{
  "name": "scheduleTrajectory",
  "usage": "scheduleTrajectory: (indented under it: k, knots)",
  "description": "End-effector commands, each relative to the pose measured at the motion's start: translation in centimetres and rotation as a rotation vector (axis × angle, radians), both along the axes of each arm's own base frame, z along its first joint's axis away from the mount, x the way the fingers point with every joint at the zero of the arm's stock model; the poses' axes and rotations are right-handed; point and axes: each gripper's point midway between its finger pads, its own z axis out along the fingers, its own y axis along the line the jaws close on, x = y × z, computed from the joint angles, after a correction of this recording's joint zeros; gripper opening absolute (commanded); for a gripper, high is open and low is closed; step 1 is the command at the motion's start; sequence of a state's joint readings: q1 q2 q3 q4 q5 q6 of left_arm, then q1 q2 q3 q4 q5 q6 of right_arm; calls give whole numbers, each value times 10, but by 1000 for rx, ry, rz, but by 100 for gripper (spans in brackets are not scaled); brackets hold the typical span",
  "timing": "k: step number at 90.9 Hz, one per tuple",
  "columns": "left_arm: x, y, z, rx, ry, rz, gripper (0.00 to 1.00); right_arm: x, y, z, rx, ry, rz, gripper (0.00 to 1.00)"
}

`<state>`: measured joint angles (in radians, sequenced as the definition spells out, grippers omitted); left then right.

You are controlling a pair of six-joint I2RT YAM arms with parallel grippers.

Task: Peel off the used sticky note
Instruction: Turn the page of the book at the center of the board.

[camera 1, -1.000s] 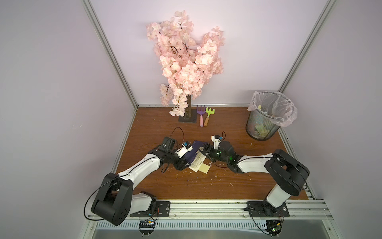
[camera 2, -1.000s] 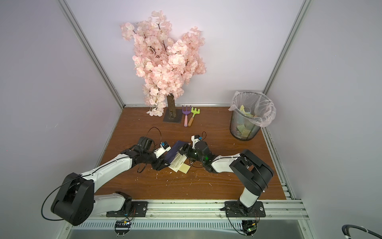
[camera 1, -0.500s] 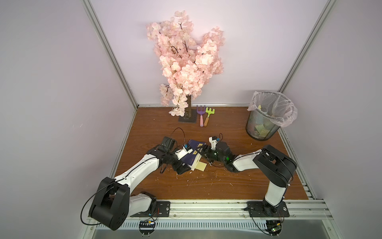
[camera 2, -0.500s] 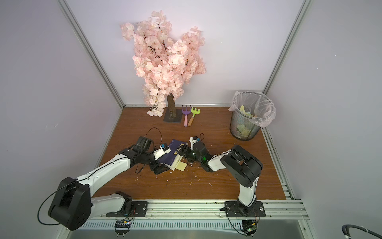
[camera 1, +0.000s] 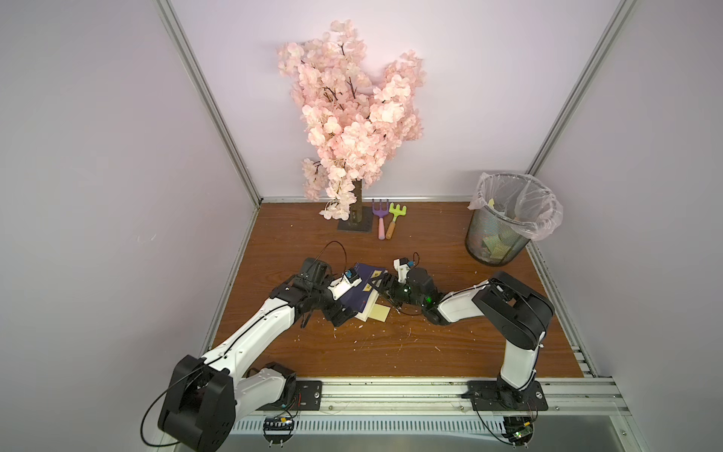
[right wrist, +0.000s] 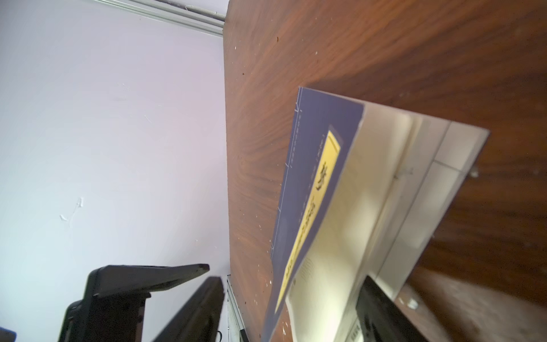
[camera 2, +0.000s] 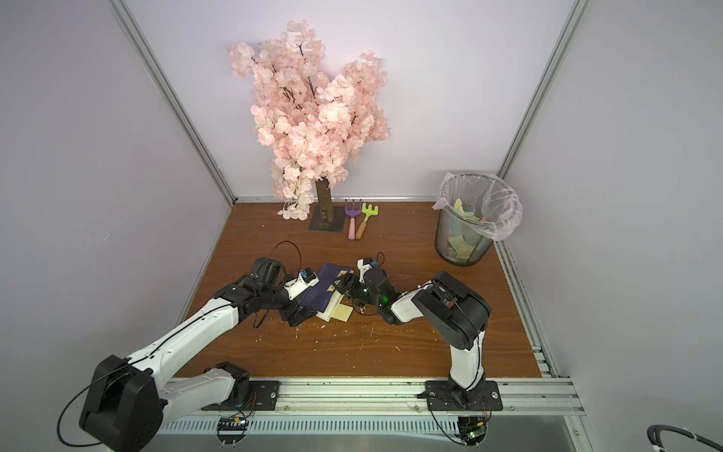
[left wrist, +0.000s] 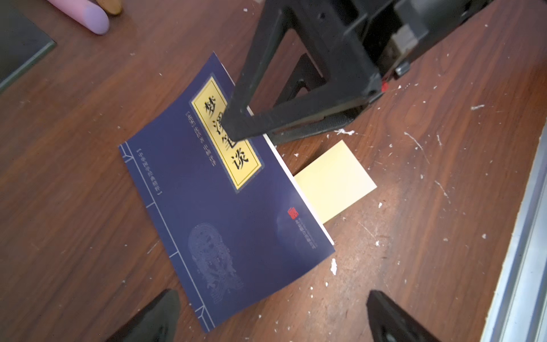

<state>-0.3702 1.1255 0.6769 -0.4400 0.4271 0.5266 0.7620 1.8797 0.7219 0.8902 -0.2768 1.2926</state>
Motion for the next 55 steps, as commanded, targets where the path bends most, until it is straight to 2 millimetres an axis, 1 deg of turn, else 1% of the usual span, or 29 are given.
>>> scheduleTrajectory:
  k: [1, 7, 13, 19, 26, 33, 39, 46, 55]
  knots:
    - [8, 6, 1, 52, -33, 16, 98, 8, 10, 17, 60, -37, 10, 71]
    - [14, 10, 0, 39, -34, 50, 98, 7, 9, 16, 63, -36, 8, 70]
    - [30, 17, 1, -5, -55, 117, 100, 7, 8, 15, 64, -34, 6, 69]
    - [44, 25, -6, -1, -75, 180, 95, 6, 9, 15, 63, -36, 7, 69]
    - [54, 23, -15, 8, -82, 202, 92, 6, 9, 12, 51, -31, 10, 67]
    - [58, 19, -24, 17, -82, 208, 90, 6, 11, 9, 44, -27, 17, 62]
    - [58, 14, -31, 36, -90, 199, 90, 7, 13, 8, 45, -27, 23, 58]
    - [56, 7, -40, 54, -98, 181, 90, 8, 15, 7, 45, -26, 25, 51]
    - [52, 4, -51, 71, -73, 168, 90, 10, 17, 5, 45, -24, 27, 48]
